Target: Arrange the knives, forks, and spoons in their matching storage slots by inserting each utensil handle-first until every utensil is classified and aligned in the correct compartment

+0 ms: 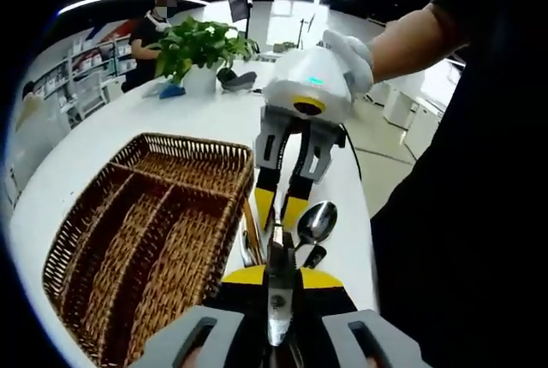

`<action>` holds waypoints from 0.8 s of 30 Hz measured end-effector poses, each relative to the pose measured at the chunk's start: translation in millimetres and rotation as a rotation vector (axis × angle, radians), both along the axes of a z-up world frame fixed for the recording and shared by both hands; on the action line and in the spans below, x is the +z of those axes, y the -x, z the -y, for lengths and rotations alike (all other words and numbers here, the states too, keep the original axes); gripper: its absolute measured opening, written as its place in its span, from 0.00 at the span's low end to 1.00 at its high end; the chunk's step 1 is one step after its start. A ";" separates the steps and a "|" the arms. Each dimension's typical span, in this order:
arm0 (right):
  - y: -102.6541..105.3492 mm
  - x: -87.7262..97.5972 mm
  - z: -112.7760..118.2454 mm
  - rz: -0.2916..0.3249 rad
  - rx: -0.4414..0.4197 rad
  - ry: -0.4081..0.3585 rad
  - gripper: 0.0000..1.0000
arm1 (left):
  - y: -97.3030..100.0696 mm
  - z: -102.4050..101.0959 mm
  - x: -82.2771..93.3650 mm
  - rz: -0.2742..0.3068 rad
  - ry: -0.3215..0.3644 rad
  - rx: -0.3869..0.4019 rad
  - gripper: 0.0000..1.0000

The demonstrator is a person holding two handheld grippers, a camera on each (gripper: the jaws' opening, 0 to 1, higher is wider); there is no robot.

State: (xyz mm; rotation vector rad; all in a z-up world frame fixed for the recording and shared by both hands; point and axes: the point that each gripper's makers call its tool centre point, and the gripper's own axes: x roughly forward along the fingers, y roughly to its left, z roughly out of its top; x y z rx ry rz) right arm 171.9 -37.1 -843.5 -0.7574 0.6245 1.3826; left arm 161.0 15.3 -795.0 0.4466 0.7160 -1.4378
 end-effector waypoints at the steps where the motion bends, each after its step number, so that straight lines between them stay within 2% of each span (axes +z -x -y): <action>1: 1.5 2.7 -0.8 0.005 -0.006 -0.001 0.05 | -0.8 -0.2 2.2 -0.002 0.006 0.002 0.10; 6: -1.5 14.6 -1.4 0.014 -0.019 0.010 0.06 | -3.6 -2.4 11.8 -0.001 0.031 -0.010 0.10; 8: -5.6 17.1 -1.1 0.050 -0.015 0.015 0.06 | -5.9 -1.9 16.0 -0.019 0.043 0.004 0.10; 10: -7.2 20.6 -0.6 0.041 -0.039 0.004 0.06 | -8.0 -1.7 18.5 -0.053 0.059 0.030 0.10; 12: -8.8 24.3 0.2 0.069 -0.043 -0.001 0.06 | -7.2 -0.8 20.7 -0.055 0.070 0.037 0.10; 17: -6.5 28.6 1.7 0.060 -0.064 -0.012 0.05 | -4.2 1.5 26.6 -0.073 0.093 0.041 0.10; 20: -4.9 28.0 1.4 0.038 -0.069 -0.011 0.05 | -3.5 2.6 27.9 -0.093 0.087 0.047 0.10; 24: -5.5 28.8 1.8 0.043 -0.058 -0.004 0.05 | -4.3 2.9 29.9 -0.091 0.085 0.046 0.10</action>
